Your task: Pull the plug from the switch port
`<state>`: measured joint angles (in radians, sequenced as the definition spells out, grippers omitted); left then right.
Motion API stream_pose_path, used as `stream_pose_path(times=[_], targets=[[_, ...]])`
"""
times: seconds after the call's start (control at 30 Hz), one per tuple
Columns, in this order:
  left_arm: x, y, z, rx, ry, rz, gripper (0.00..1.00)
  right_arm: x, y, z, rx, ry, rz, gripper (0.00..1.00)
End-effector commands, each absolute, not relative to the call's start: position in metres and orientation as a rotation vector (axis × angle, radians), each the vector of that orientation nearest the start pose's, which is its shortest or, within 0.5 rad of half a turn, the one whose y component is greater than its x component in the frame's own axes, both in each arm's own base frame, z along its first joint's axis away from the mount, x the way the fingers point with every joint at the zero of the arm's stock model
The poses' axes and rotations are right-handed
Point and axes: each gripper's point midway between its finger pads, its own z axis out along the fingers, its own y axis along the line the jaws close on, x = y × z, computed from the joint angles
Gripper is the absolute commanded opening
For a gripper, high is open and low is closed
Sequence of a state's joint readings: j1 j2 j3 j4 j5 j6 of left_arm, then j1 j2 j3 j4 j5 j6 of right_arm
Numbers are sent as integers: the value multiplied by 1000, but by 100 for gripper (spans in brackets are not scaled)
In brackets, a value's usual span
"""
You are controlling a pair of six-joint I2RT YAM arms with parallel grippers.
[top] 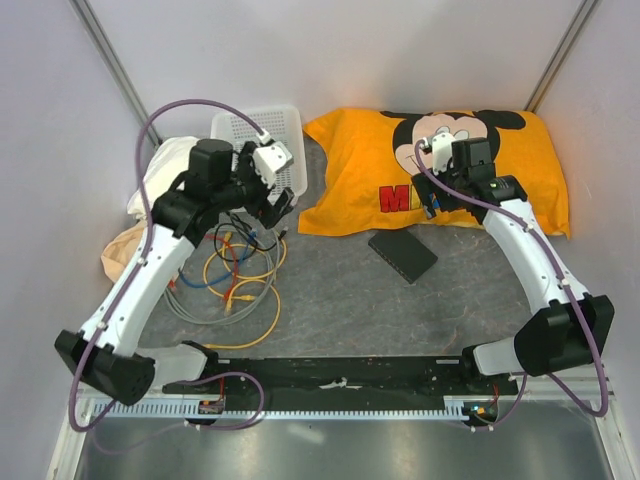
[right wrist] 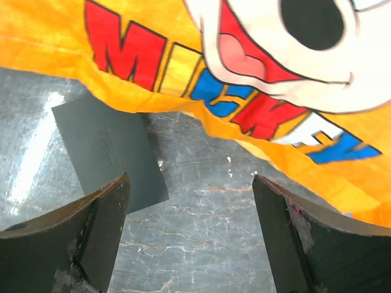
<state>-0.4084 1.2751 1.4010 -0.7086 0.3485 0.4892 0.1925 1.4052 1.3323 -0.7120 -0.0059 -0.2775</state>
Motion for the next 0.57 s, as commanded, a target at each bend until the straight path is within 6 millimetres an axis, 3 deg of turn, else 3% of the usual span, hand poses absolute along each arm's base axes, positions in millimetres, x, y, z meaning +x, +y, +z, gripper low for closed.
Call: stream_pose_path(times=[0.0,0.03,0.1,0.17,0.27,0.4,0.53], targets=[[333,-164,385,528,1608,-335,99,369,46,240,-387,2243,-109,90],[344,-156,371,303,1607,-378,99,367,47,242,-388,2242,-101,90],[332,-163,362,264,1560,-484,99,363,47,250,-473,2207,-121,90],[317,-188,323,372,1558,-629,99,365,34,264,-489,2161,-219,90],[283,-217,273,706,1553,-741,99,364,27,274,-495,2131,-274,91],[271,-218,233,751,1598,-778,99,343,31,256,-525,2180,-214,91],[282,-199,199,705,1683,-650,99,317,44,227,-549,2234,-87,91]])
